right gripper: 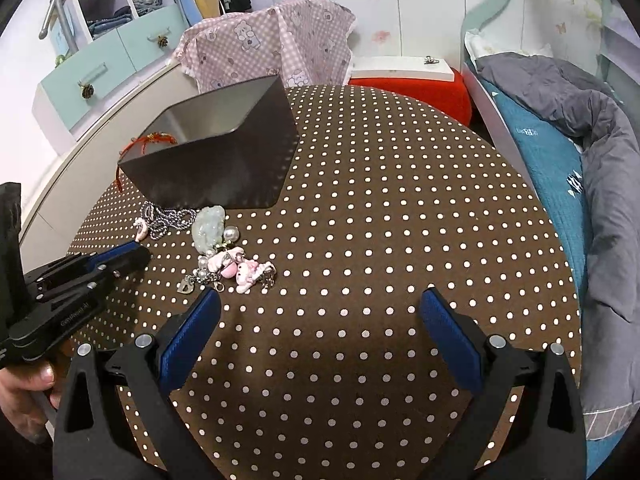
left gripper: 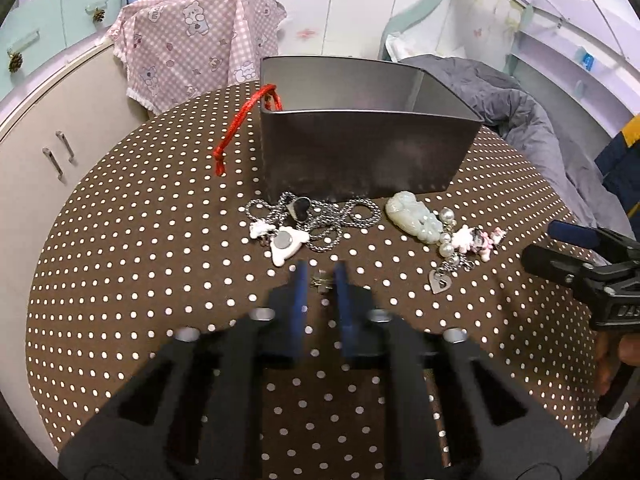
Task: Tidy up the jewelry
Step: 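Grasp the small silver cross pendant with the left tool while the right tool grasps a pink charm, then carry both pendants over the grey box and open both tools to drop them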
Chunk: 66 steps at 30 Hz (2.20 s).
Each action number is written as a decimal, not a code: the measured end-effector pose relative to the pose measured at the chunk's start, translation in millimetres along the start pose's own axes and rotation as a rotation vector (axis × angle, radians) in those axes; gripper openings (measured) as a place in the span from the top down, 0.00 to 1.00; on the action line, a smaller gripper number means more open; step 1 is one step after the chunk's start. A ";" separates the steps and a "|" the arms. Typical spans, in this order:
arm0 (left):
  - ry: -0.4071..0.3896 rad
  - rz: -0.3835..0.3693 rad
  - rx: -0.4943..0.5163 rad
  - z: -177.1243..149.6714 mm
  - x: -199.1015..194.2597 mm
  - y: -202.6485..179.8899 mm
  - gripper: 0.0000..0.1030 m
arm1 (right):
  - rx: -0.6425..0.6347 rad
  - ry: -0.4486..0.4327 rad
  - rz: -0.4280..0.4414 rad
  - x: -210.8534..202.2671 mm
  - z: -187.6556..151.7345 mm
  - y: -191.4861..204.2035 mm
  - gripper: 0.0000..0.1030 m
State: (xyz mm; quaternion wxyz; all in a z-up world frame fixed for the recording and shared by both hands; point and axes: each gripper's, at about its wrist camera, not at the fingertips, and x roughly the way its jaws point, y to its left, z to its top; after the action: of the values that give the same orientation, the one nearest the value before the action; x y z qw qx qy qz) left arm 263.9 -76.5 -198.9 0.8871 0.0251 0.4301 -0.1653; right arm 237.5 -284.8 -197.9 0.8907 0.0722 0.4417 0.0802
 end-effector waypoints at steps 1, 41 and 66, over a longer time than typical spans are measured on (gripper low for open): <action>0.000 -0.003 0.003 0.3 -0.1 -1.4 0.90 | -0.004 0.002 -0.003 1.3 0.1 0.3 0.07; -0.025 -0.020 -0.044 -18.0 -19.7 31.7 0.90 | -0.297 0.000 -0.020 23.6 -0.5 39.9 0.62; -0.228 -0.037 0.015 17.0 -89.9 31.7 0.90 | -0.288 -0.221 0.152 -71.3 47.3 55.0 0.84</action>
State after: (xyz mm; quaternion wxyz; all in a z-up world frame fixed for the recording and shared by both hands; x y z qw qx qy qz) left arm 235.0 -25.3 -122.0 0.9269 0.0048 0.3256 -0.1865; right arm 228.4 -248.5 -103.3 0.9262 -0.0144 0.3183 0.2014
